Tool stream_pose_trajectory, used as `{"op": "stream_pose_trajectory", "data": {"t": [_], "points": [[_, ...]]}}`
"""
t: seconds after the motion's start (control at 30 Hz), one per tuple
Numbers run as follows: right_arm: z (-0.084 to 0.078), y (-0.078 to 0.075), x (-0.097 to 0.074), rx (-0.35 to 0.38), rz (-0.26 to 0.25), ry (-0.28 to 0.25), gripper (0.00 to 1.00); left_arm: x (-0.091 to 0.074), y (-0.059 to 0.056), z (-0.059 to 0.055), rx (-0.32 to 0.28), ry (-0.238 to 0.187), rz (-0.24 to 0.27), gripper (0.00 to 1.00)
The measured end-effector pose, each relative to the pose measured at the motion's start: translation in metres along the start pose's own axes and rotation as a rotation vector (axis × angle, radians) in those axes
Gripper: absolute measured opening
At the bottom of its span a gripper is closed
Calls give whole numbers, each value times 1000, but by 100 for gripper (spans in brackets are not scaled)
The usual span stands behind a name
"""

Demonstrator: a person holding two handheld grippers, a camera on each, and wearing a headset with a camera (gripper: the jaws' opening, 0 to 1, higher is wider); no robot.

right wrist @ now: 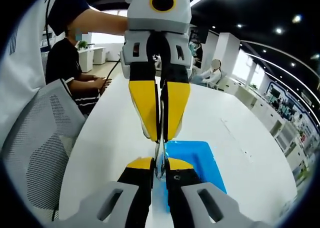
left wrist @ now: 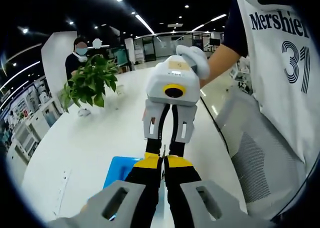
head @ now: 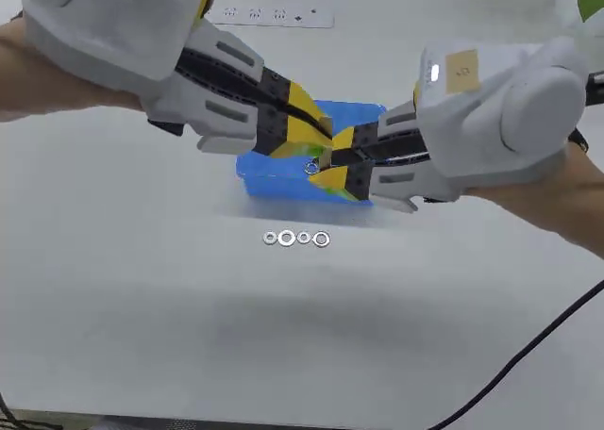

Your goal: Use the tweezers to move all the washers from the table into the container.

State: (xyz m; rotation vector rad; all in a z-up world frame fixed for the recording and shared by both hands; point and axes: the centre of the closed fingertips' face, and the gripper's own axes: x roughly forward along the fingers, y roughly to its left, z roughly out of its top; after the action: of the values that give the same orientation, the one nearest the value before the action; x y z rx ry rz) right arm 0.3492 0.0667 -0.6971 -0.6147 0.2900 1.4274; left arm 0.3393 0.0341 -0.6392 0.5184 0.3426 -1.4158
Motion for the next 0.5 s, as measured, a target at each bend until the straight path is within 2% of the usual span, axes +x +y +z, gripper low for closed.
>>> {"op": "stream_pose_trajectory", "data": {"t": [0.2, 0.27, 0.33, 0.5], "points": [[-1, -16, 0, -41, -18, 15, 10, 3, 18, -1, 6, -1, -3, 6], [-4, -23, 2, -31, -20, 14, 10, 6, 24, -2, 15, 2, -4, 6], [-7, -28, 4, -29, -25, 18, 10, 9, 29, -5, 24, 8, -5, 6], [-21, -42, 12, -9, -26, 27, 10, 20, 46, -16, 5, 4, 2, 6]]}}
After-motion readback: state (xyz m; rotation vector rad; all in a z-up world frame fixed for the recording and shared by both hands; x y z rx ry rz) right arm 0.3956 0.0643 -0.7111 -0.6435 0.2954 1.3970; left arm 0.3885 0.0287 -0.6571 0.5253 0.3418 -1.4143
